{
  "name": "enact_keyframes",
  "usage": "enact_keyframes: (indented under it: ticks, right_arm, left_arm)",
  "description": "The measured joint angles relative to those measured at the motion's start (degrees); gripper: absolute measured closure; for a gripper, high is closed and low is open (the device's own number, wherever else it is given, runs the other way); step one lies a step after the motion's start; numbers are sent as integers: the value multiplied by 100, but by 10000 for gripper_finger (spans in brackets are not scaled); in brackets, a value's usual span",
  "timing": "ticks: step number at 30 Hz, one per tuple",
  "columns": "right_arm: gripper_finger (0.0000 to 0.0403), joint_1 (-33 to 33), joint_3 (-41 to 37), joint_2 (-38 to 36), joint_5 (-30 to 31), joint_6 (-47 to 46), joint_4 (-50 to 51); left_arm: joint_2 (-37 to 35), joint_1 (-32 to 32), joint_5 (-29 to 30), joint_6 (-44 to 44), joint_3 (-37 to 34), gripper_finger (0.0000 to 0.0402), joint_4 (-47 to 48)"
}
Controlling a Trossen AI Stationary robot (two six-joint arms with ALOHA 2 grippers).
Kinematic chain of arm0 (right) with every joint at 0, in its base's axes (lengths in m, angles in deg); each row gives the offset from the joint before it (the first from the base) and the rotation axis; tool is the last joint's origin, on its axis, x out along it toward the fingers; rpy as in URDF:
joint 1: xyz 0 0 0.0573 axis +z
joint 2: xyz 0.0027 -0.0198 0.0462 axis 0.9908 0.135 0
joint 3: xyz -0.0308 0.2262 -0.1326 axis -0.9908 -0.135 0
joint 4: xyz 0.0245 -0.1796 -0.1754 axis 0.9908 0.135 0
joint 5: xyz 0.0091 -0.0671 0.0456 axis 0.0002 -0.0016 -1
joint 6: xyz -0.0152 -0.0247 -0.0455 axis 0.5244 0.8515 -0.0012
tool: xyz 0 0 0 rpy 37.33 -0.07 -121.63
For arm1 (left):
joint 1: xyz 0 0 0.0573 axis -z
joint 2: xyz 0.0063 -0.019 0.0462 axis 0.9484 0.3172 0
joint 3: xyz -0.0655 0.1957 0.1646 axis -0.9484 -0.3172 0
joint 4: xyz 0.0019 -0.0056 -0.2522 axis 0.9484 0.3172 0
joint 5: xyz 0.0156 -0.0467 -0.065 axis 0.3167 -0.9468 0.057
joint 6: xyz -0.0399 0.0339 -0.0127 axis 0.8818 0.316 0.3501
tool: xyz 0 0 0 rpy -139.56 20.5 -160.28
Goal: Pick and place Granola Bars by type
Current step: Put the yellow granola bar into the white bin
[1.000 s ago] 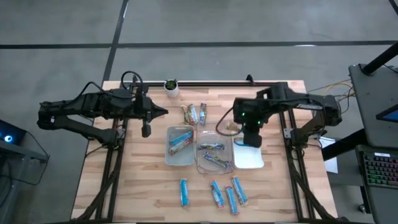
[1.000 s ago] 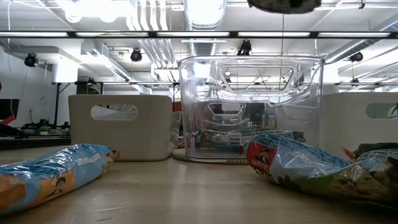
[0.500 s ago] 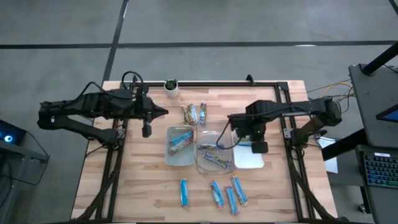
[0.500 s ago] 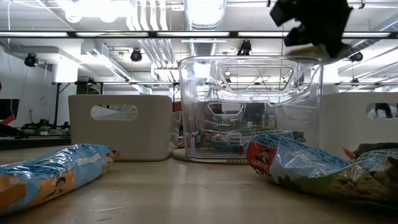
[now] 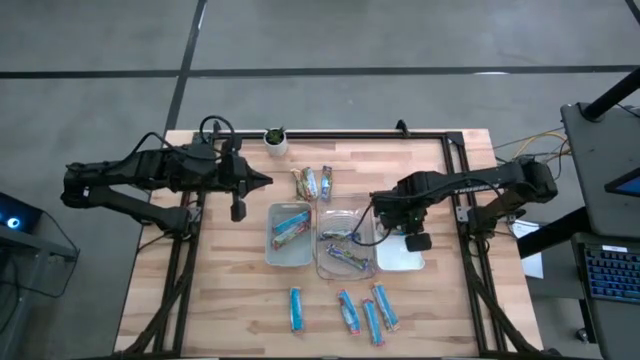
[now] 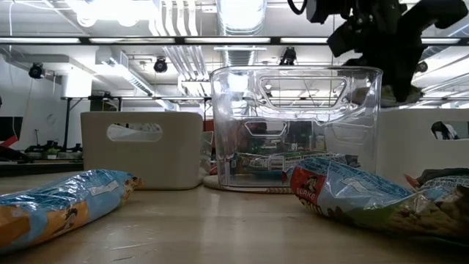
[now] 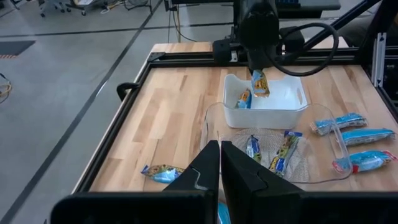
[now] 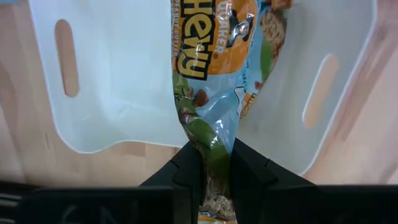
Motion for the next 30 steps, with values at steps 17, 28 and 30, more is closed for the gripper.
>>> enact_keyframes:
  ticks: [17,28,30]
  right_arm:
    - [349,48,-1093,-717,-151,-1227,-621]
    - [349,46,-1093,-869,-153,-1332,-718]
    - [349,46,-1093,-869,-153,-1332,-718]
  left_arm:
    - [287,0,0,-3,0,402,2]
    - [352,-2,-2,7,0,402,-352]
    - [352,-2,-2,11,0,402,-399]
